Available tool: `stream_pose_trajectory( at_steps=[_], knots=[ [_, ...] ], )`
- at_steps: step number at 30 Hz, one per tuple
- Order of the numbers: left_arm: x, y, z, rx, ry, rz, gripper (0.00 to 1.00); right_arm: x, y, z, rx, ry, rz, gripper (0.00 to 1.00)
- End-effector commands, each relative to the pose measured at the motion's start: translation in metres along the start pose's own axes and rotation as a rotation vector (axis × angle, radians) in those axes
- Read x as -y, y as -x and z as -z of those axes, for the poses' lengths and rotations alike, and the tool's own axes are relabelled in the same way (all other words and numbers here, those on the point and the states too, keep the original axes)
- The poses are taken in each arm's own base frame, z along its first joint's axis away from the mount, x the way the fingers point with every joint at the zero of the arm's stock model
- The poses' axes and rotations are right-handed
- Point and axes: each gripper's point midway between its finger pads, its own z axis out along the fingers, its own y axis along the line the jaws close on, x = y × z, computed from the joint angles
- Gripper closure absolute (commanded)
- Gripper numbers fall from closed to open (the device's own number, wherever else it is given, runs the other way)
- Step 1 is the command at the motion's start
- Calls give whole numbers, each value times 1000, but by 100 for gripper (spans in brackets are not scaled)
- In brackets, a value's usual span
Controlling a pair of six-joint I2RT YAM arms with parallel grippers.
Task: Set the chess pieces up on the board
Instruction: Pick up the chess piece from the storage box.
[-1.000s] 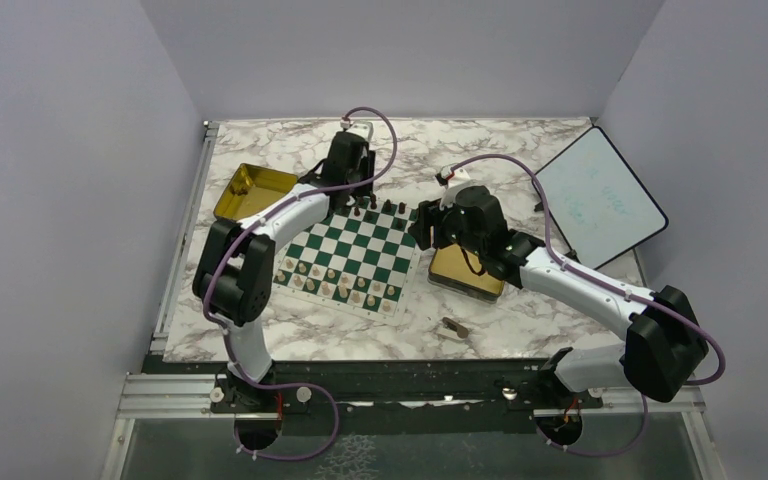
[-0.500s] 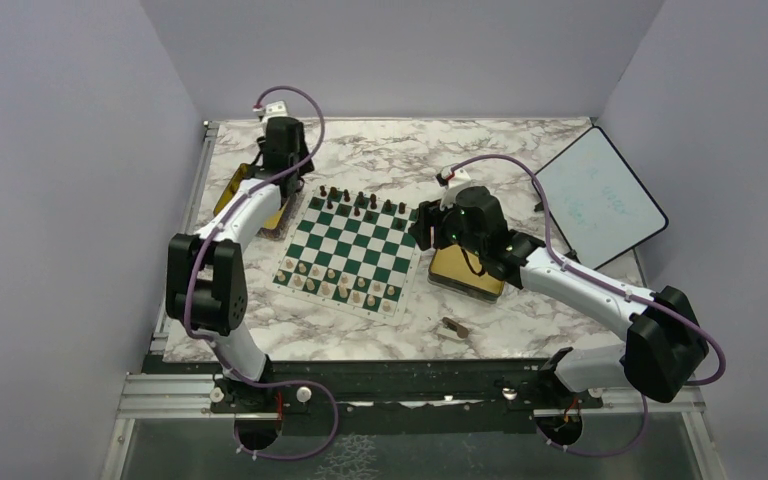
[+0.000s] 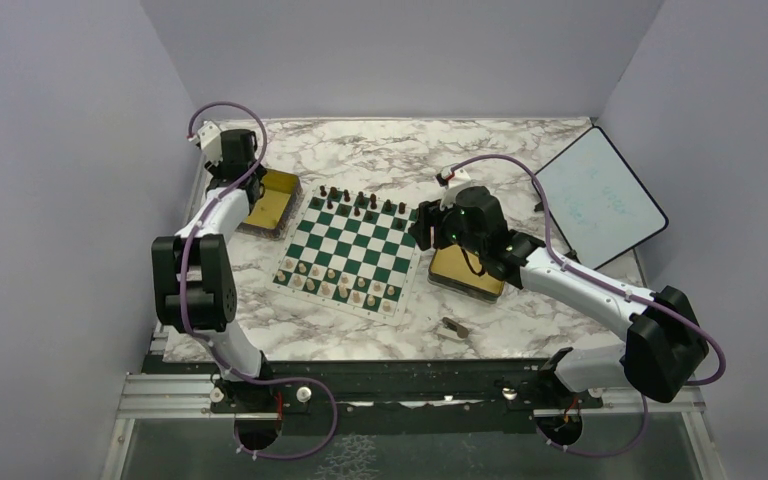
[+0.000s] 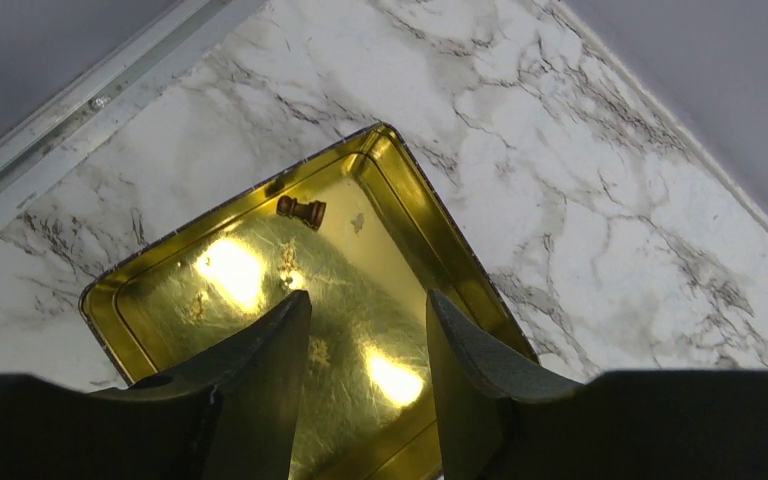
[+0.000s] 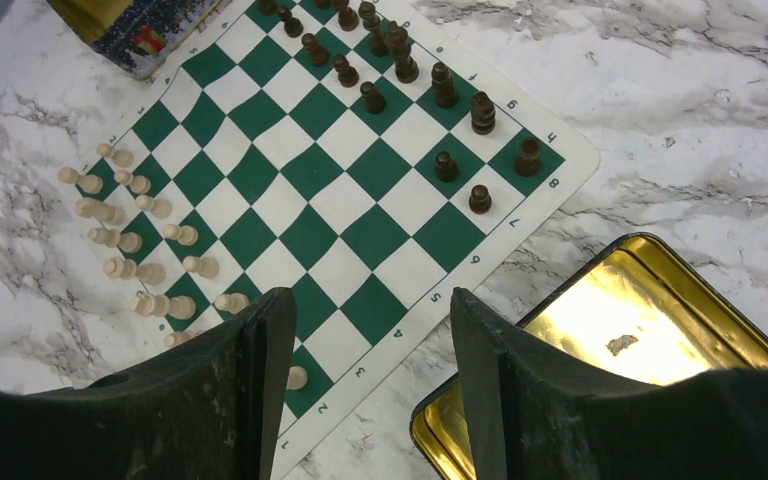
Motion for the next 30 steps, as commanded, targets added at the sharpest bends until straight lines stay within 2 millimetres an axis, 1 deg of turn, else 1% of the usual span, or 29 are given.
stream_pose_trajectory(
  at_steps=[1,3,5,7,9,12,16,23,30],
  knots=[
    [-4,13,-28,41,45,-128,53,-2,5,-2,28,-1,22,37],
    [-4,11,-39,12,37,-218,53,-1,5,-2,29,-5,23,37],
    [-8,1,-50,-39,23,-298,52,1,5,-2,28,-10,26,37],
    [-17,-4,-59,-71,49,-351,51,1,6,-2,31,-12,26,37],
    [-24,-10,-67,-91,74,-402,52,0,5,-3,30,-10,26,37],
    [-30,-20,-76,-116,83,-461,55,0,5,-4,26,-9,28,37],
    [-35,-30,-88,-138,78,-495,64,1,3,-6,21,-13,28,37],
    [-35,-39,-106,-162,70,-537,66,2,2,-8,14,-19,31,37],
    [-36,-47,-117,-175,74,-547,67,3,0,-11,7,-23,36,37]
  ],
)
